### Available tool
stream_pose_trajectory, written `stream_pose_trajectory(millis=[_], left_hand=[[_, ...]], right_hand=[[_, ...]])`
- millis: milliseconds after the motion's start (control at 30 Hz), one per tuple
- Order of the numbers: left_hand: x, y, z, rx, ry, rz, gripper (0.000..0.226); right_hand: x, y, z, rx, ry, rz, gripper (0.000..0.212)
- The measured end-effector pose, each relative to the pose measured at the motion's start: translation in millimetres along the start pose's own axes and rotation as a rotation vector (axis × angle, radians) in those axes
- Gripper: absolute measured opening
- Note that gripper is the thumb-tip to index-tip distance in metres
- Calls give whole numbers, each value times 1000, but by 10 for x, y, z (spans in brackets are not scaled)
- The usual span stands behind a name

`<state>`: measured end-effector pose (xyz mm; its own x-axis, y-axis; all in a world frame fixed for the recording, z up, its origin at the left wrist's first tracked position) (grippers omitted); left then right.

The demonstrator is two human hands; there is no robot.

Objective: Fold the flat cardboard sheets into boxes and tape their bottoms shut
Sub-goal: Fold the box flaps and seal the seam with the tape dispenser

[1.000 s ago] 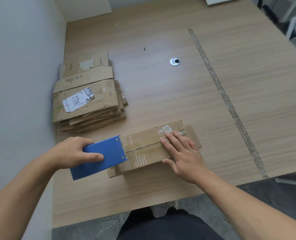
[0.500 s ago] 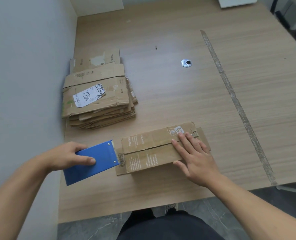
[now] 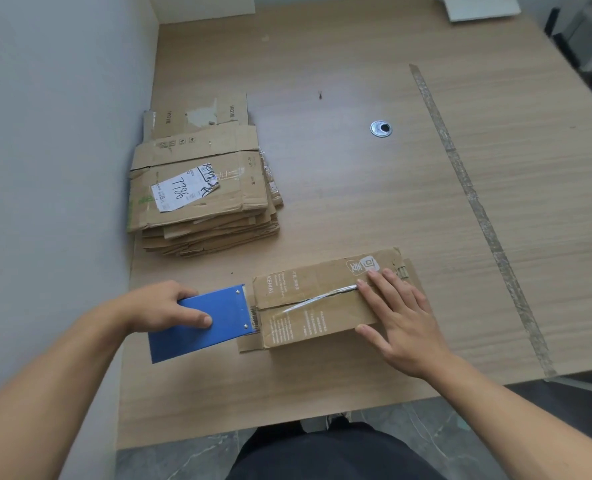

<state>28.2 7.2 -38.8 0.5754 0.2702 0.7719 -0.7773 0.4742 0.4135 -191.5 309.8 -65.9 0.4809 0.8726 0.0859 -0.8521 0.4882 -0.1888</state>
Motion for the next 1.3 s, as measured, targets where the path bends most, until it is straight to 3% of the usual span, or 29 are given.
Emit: stream_pose_trajectory(millis=[333,500,633,767,900,1100,1300], left_hand=[[-159,16,-94,-11,11,-25,56],[-193,-35,-186,52,19,-45,60],[-212,-93,-271,112,5,-42,66],[-155,-43,-375,182,16,-36,50],[-137,5,-572,295,2,-38,56],[-120,249,-940,427,8,-75,57],[-19,238,-1142,535,54,-60,55]], right_hand=[[-99,-366,78,89,12,-7,75],[-163,-1004,-92,35,-33,170,71],[-225,-1016,-164,17,-80,191,73],[-281,-916,-96,-50,-142,243,70],[-444,-846,33,-175,-153,172,70],[-519,-845,19,-109,-222,26,76],[-490,-791,-60,-97,-305,22,76]])
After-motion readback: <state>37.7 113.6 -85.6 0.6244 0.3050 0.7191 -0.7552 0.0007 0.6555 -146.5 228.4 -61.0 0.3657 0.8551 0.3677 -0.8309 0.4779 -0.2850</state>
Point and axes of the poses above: each hand's wrist, its own x-axis away from the middle knuckle, its own z-axis out of the back of the hand, y = z × x, the point moved 8 cm from there along -x, towards the middle knuckle
